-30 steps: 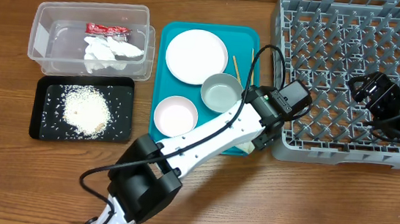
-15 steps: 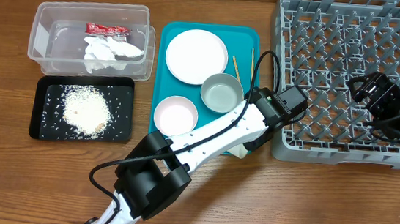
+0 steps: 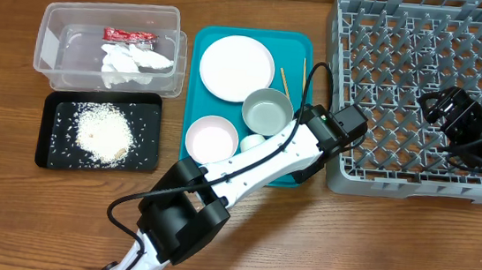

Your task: Sort waste into correct bins and load items into the dishwasher

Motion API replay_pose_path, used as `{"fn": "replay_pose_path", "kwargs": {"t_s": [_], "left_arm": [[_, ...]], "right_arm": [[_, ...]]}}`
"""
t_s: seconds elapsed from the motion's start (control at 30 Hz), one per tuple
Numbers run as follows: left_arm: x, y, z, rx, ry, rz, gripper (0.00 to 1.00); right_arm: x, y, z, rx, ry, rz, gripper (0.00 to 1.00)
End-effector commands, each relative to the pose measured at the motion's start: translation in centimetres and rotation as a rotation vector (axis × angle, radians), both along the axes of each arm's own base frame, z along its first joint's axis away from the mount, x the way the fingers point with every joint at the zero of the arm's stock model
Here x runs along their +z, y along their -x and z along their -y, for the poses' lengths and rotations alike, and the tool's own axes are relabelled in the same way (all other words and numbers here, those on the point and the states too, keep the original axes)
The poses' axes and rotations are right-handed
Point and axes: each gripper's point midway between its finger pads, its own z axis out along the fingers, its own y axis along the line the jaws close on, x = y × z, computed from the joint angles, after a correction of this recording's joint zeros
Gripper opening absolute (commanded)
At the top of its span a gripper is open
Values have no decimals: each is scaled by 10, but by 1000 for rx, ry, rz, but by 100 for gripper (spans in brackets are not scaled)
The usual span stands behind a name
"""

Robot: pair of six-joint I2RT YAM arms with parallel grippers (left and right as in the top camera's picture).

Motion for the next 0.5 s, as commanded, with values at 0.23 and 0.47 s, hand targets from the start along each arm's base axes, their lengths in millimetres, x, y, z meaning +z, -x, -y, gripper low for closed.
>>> {"fn": "replay_pose_path", "kwargs": {"t_s": [0.23,0.47], "left_arm": [[13,-5,-18,67,-87,66,44],[60,0,-26,242,25,122,50]], "right_arm": [[10,-2,4,-4,20,29,100],[10,-2,4,-4,19,28,100]]}}
